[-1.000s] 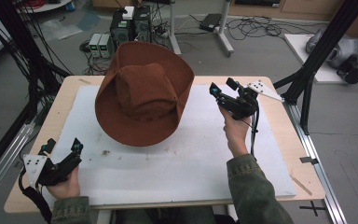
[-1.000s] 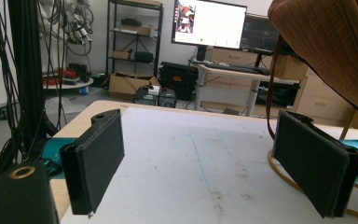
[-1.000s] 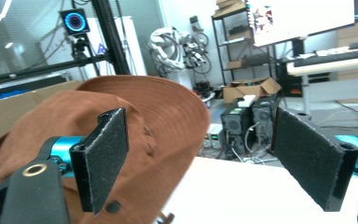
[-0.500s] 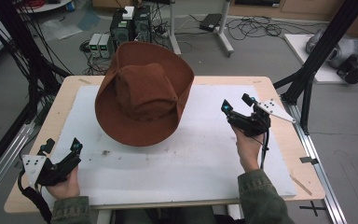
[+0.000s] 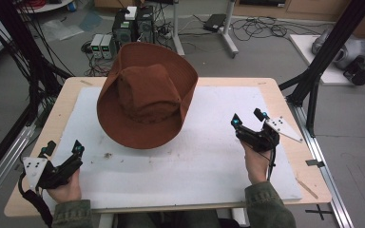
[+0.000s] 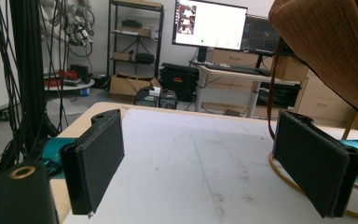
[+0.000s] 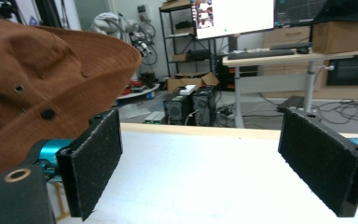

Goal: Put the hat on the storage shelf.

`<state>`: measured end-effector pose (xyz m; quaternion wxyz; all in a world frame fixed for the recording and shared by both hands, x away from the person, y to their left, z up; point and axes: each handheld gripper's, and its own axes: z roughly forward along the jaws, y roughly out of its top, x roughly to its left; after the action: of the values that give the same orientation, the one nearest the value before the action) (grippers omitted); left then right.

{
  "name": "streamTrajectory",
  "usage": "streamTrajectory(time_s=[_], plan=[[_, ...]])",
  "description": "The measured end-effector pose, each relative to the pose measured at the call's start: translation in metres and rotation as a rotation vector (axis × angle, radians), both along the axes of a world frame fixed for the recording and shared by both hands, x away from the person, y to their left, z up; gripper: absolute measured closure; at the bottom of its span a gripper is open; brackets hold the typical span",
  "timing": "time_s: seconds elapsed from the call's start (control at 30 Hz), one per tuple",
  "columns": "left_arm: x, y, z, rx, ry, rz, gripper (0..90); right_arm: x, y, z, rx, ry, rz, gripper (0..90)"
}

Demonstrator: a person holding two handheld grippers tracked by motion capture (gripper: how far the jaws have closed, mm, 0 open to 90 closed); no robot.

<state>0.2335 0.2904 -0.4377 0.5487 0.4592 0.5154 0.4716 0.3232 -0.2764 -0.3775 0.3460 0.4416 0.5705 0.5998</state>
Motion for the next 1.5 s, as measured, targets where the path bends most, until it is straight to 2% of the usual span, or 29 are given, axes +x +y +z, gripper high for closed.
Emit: streamTrajectory(time_s=[0.07,0.17,0.23,0.37,0.43,0.57,0.73,0.8,1.0,1.5], plan=[[0.000,0.000,0.000,0.002,0.001,0.000,16.6,-0.004,-0.001,-0.008,-0.021,0.004,-0.025,12.4],[0.001,-0.001,0.000,0.004,0.003,-0.004,16.6,-0.007,-0.004,-0.016,-0.026,0.013,-0.051,12.3],[0.001,-0.001,0.000,0.003,0.004,-0.003,16.6,-0.009,-0.006,-0.020,-0.014,0.027,-0.057,12.3],[0.001,0.000,0.000,0.004,0.005,-0.003,16.7,-0.012,-0.010,-0.025,0.002,0.026,-0.075,12.3],[0.001,0.000,0.000,0.004,0.005,0.000,16.6,-0.017,-0.010,-0.029,-0.009,0.009,-0.098,12.4],[0.001,0.000,0.000,0.004,0.004,-0.001,16.6,-0.021,-0.008,-0.031,-0.041,0.014,-0.126,12.4],[0.001,0.001,0.000,-0.001,0.004,-0.002,16.6,-0.023,-0.003,-0.031,-0.054,0.009,-0.119,12.4],[0.001,0.001,0.000,-0.001,0.003,-0.002,16.6,-0.023,-0.001,-0.032,-0.047,0.022,-0.111,12.3],[0.001,0.001,0.000,-0.003,0.002,-0.002,16.6,-0.022,-0.001,-0.033,-0.069,0.027,-0.110,12.3],[0.001,0.001,-0.001,-0.005,0.005,-0.006,16.6,-0.020,-0.005,-0.033,-0.053,0.035,-0.116,12.3]])
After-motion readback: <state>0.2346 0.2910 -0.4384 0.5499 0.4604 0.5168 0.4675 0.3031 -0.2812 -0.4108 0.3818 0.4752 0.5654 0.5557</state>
